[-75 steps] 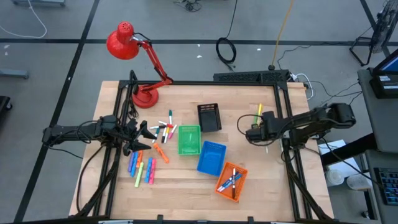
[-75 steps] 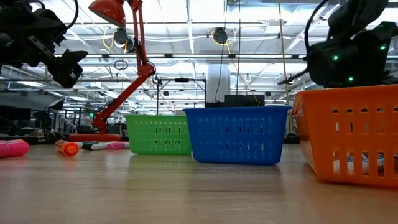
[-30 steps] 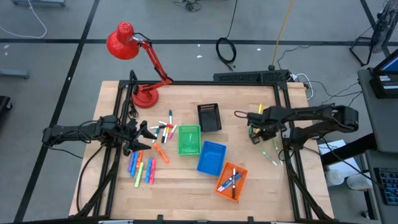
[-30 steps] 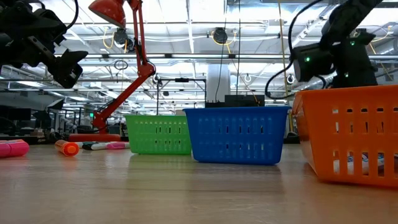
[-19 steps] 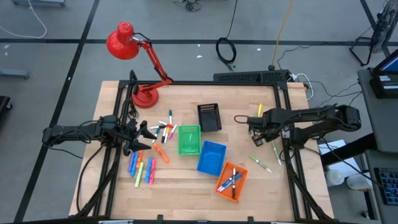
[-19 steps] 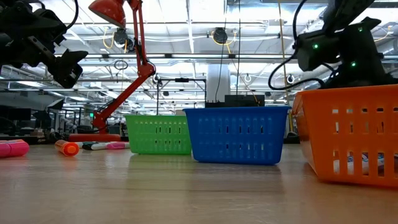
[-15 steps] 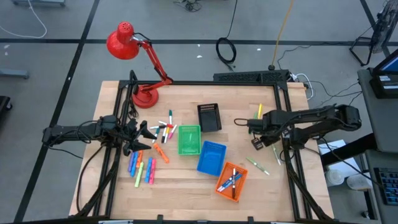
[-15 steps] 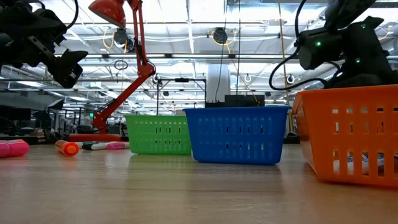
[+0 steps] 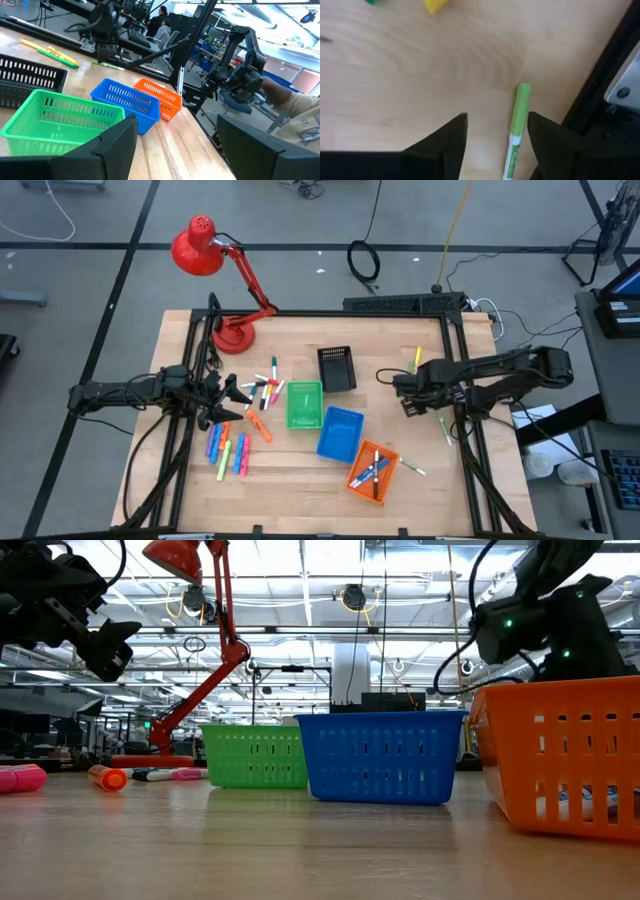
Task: Pick & Place Markers
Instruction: Put the top green marker pen into the orange basket
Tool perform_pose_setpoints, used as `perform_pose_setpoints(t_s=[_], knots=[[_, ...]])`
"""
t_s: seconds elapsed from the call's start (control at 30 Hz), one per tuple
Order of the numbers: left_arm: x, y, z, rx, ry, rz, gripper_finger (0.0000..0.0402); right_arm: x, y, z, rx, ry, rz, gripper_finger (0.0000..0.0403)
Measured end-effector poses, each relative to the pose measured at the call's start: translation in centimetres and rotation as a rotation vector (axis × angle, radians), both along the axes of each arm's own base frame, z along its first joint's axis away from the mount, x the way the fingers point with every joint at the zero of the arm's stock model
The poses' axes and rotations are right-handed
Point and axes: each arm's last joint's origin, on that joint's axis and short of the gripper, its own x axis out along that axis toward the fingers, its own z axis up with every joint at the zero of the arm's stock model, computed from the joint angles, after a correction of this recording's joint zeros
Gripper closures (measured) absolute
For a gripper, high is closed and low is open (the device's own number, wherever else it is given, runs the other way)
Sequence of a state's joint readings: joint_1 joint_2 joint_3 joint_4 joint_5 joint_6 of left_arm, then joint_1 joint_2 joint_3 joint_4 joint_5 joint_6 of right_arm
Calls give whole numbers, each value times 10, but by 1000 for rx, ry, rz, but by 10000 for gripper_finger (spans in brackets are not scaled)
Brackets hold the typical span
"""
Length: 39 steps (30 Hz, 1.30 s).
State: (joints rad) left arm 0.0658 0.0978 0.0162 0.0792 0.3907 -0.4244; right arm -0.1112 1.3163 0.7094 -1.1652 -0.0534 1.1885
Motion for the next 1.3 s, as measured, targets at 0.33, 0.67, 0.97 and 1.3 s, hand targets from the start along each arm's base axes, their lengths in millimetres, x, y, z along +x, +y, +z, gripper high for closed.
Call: perform_pose_setpoints(t_s=[0.33, 0.67, 0.97, 1.3], knots=[[0, 0, 0, 0, 0, 0, 128, 7, -2, -30, 123, 200, -22, 238], [0, 0, 0, 0, 0, 0, 128, 4, -4, -57, 235, 263, -65, 237], [0, 0, 0, 0, 0, 0, 128, 12, -4, -44, 250, 105, 2, 276], [0, 0, 0, 0, 0, 0, 128, 22, -5, -32, 258, -190, 108, 318]])
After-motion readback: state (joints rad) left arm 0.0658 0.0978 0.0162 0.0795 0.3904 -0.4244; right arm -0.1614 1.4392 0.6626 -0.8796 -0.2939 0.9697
